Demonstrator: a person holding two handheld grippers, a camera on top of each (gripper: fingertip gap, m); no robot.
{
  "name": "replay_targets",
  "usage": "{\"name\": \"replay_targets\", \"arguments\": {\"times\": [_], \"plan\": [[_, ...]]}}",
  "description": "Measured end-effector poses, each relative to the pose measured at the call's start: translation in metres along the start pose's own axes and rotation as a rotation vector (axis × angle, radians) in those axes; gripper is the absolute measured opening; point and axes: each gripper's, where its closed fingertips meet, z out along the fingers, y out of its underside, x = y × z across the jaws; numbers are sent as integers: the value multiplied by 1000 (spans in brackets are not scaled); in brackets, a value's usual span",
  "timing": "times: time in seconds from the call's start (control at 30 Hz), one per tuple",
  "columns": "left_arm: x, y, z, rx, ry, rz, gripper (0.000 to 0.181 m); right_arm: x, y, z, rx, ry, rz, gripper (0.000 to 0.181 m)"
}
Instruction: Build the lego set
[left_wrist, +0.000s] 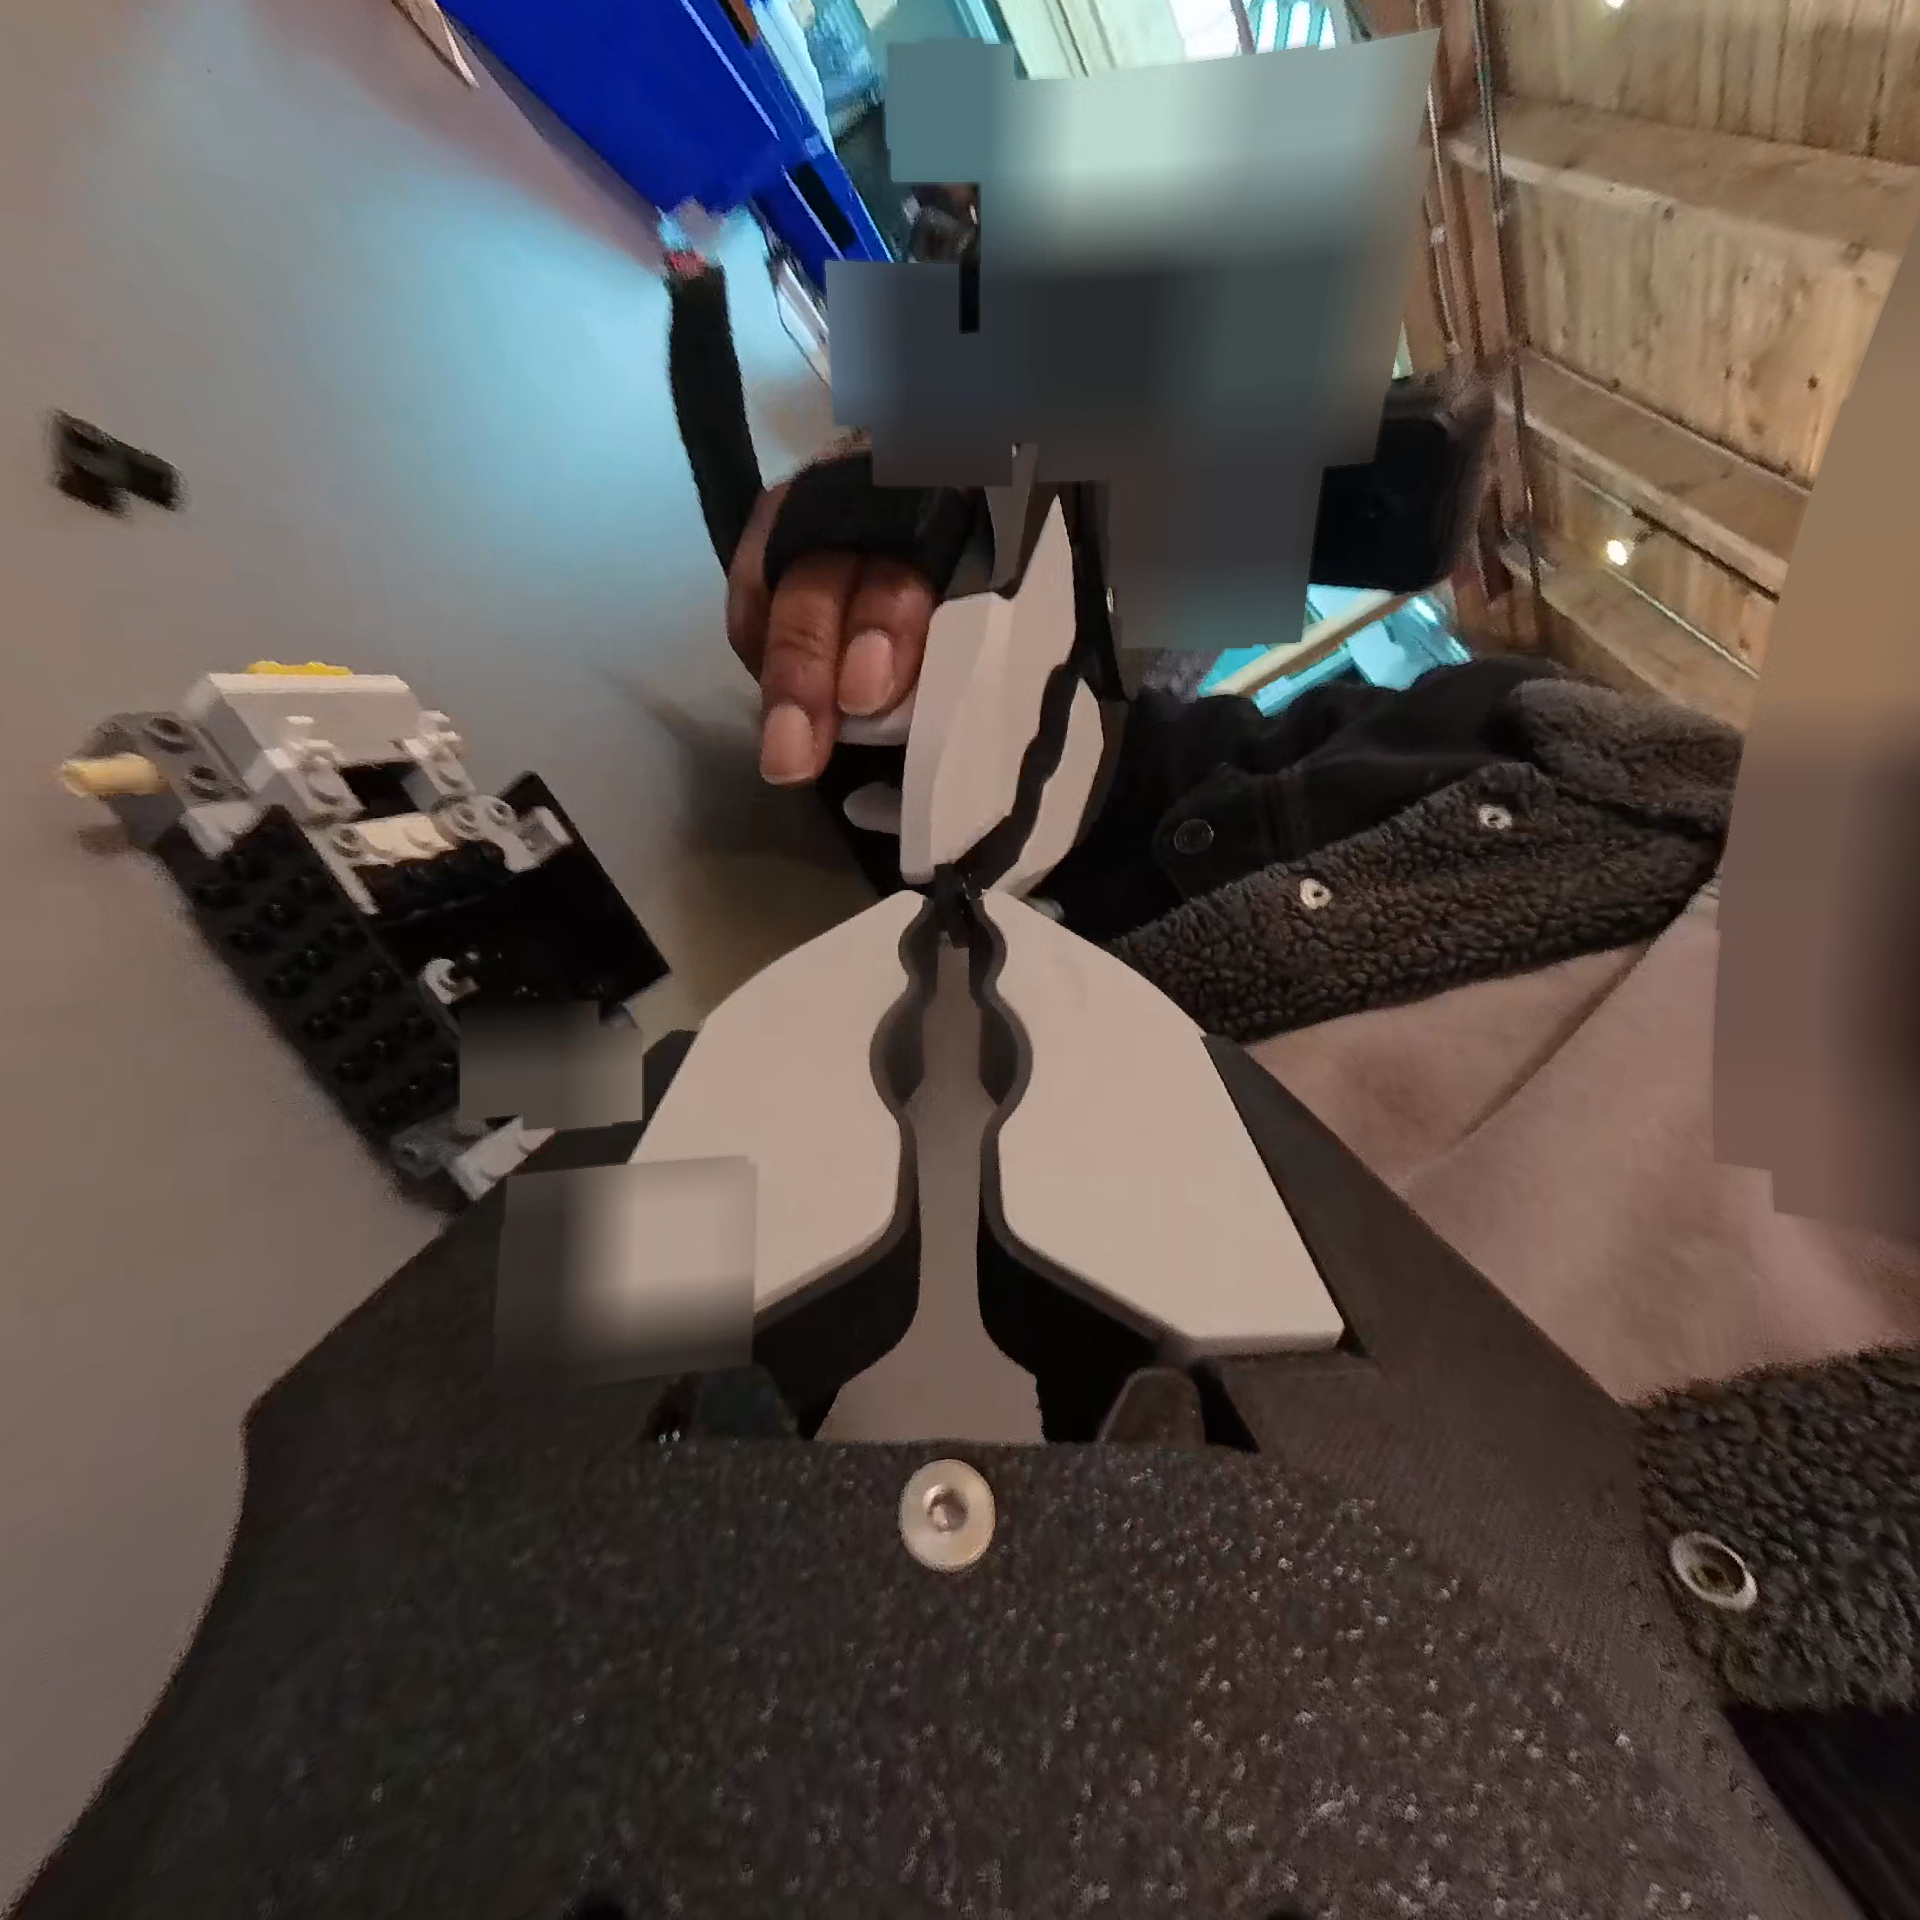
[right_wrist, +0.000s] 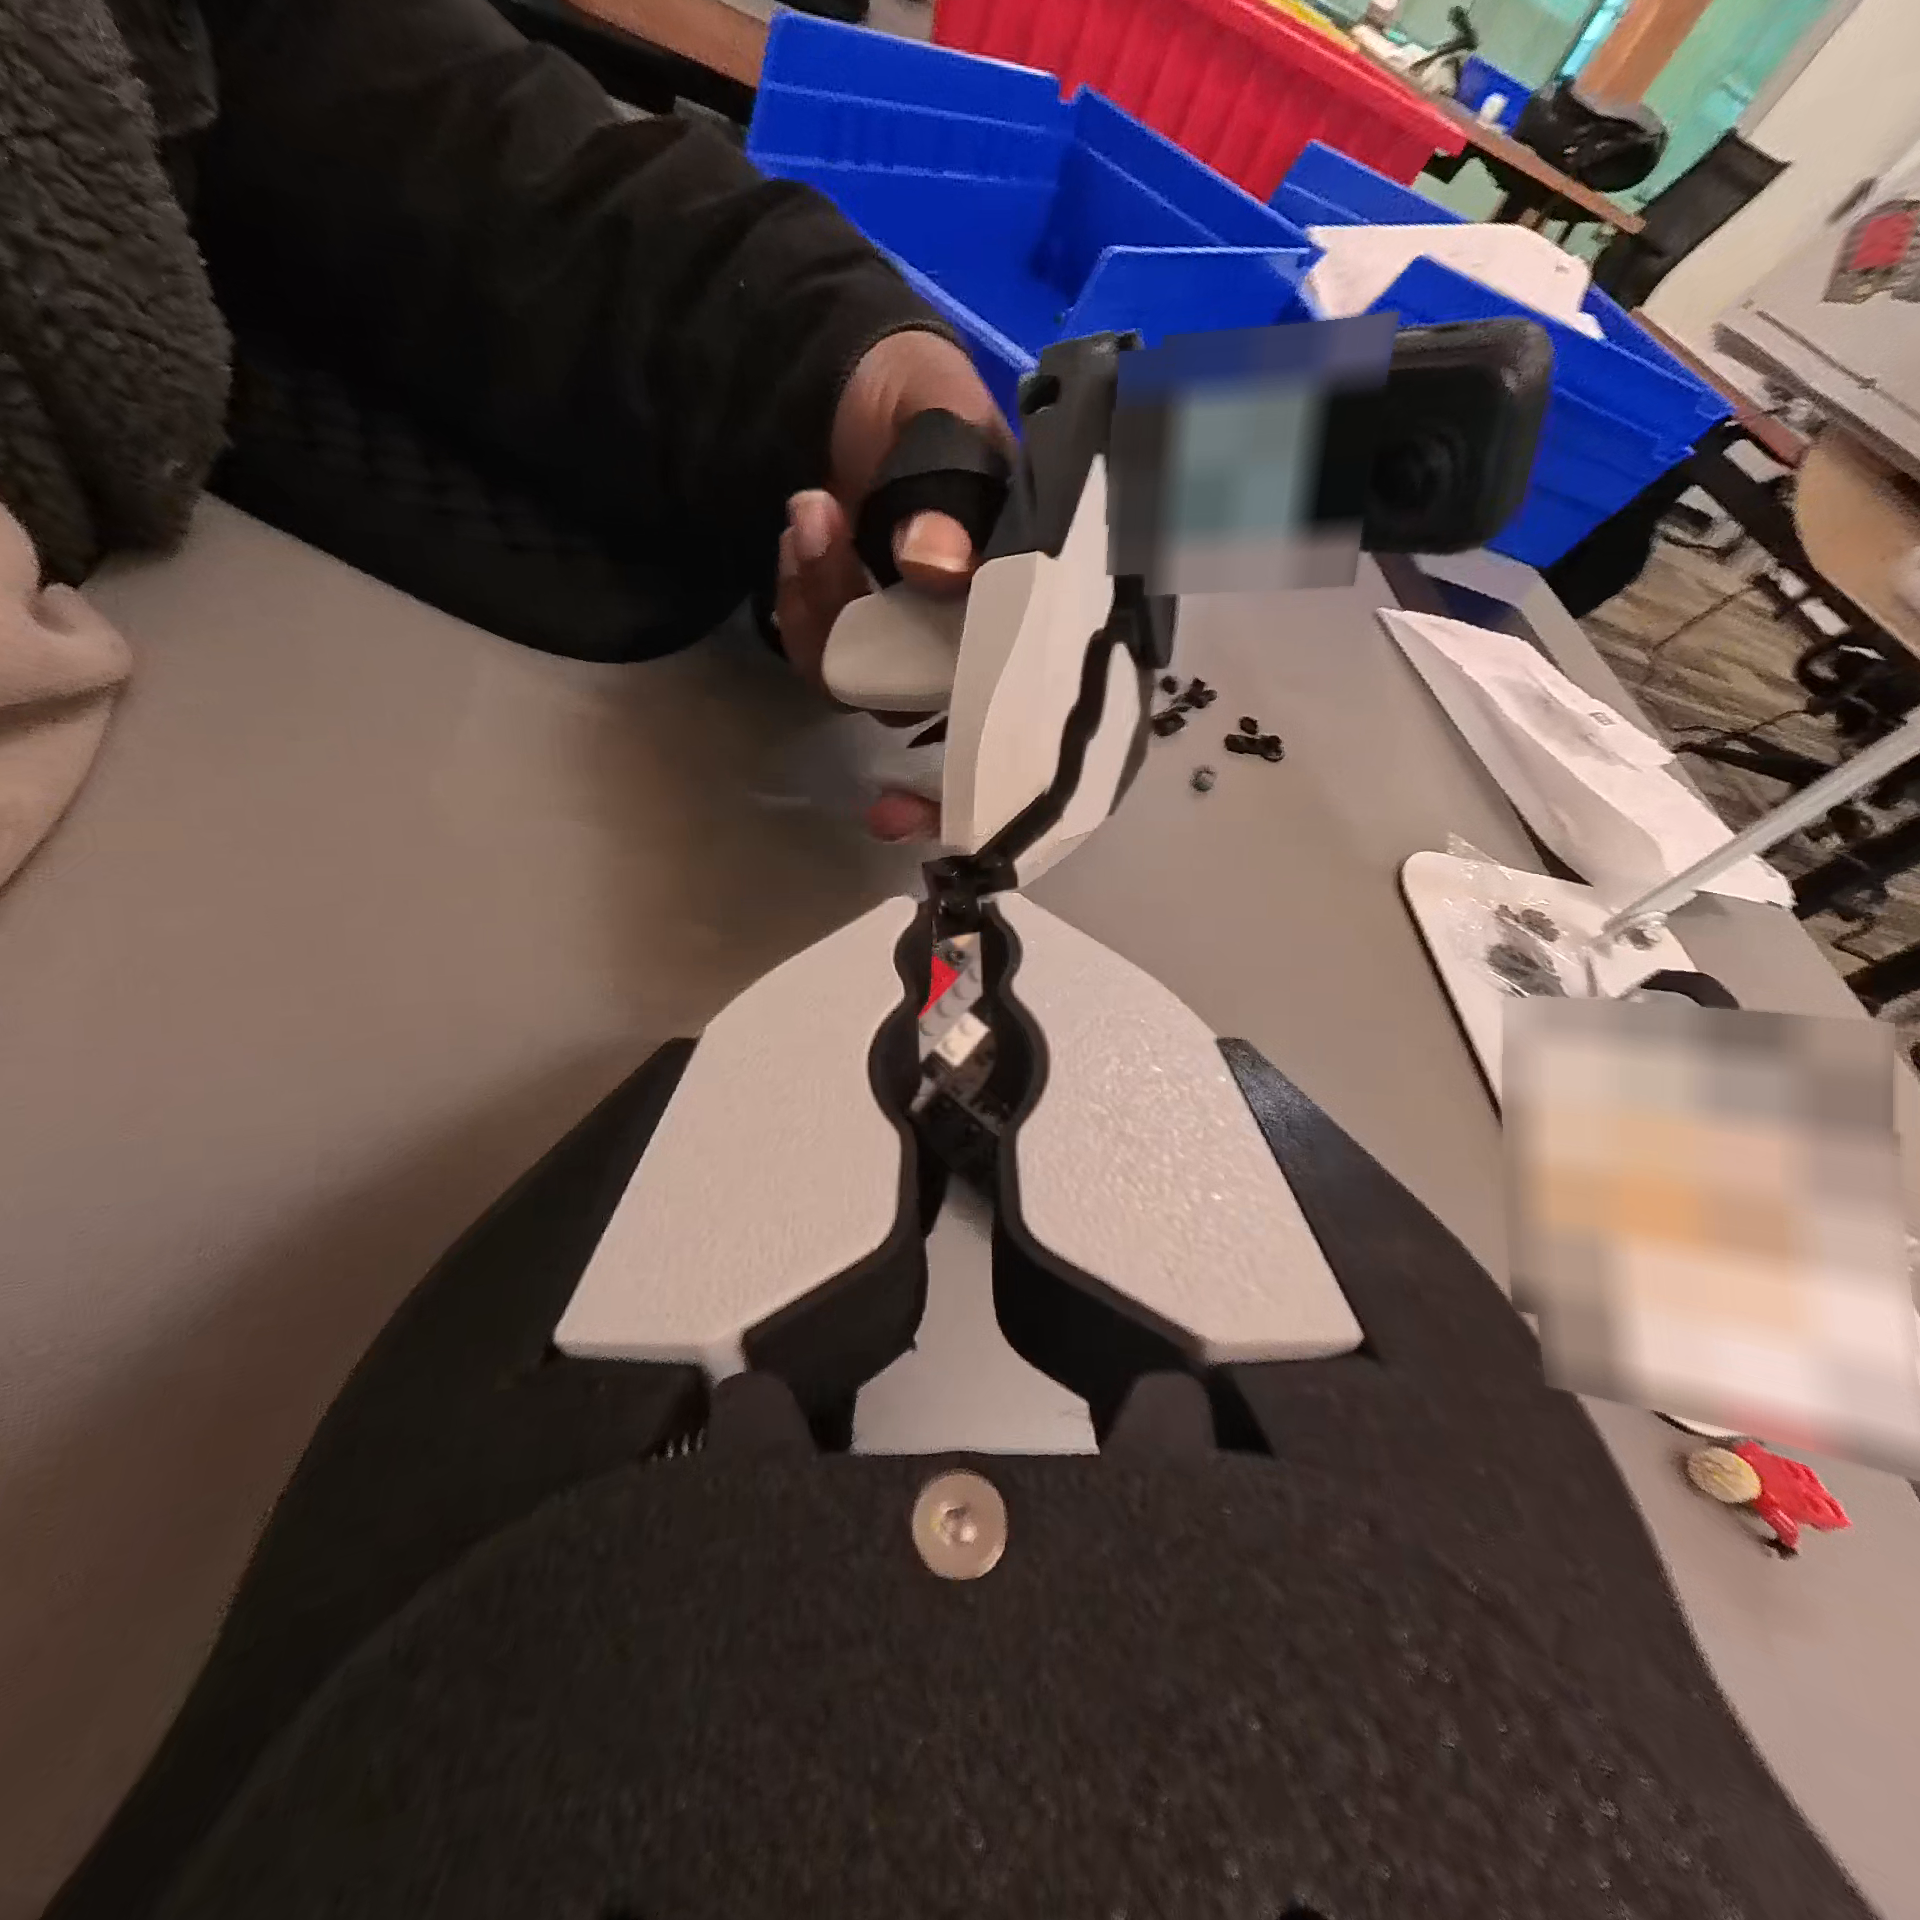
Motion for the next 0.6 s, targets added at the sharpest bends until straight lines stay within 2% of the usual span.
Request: {"name": "replay_targets", "arguments": {"times": [0.1,0.2,0.4,0.6], "plan": [[-8,-16,-8,105,-72,37,17,20,2,-1,-9,110,52,8],[-8,-25,-12,159,-106,67,12,32,4,0,-8,187,90,8],[-17,-32,-14,223,-142,11,1,39,7,4,-31,260,91,8],[-24,-33,-16,237,-181,-10,8,41,9,5,-47,288,89,7]]}}
